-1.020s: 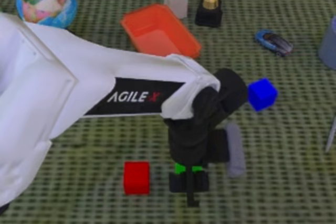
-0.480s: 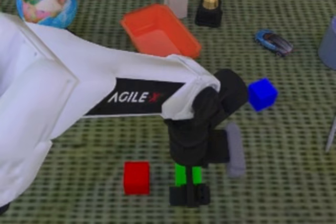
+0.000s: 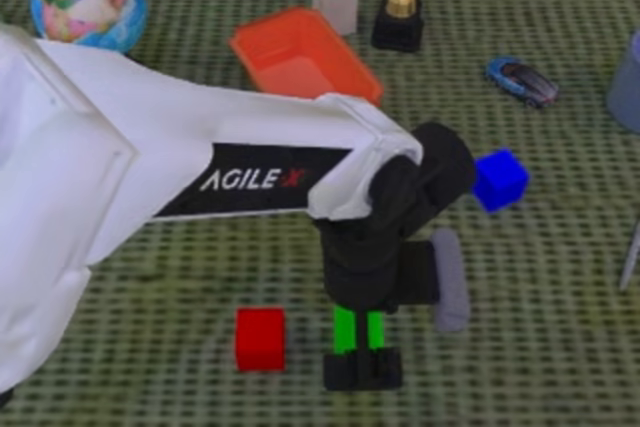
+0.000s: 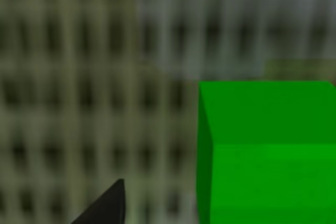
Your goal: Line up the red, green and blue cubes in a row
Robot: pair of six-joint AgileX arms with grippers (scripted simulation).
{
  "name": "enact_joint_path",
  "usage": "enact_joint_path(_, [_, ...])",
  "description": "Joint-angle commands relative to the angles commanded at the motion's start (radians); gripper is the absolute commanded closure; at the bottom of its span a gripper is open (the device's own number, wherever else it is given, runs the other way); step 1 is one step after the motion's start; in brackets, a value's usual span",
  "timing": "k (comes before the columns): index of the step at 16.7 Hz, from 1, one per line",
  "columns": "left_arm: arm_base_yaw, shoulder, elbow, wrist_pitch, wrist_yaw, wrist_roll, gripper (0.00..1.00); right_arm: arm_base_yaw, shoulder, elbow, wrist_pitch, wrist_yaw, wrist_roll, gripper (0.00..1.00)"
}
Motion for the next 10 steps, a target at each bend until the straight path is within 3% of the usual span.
enact_joint_path(6, [0.019, -0.075, 0.108, -0.188, -0.001, -0.003, 0.00, 0.000, 0.000, 0.000, 0.000, 0.000, 0.000, 0.00])
enact_joint_path(10, [0.019, -0.083, 0.119, -0.204, -0.002, -0.002, 0.00, 0.000, 0.000, 0.000, 0.000, 0.000, 0.000, 0.00])
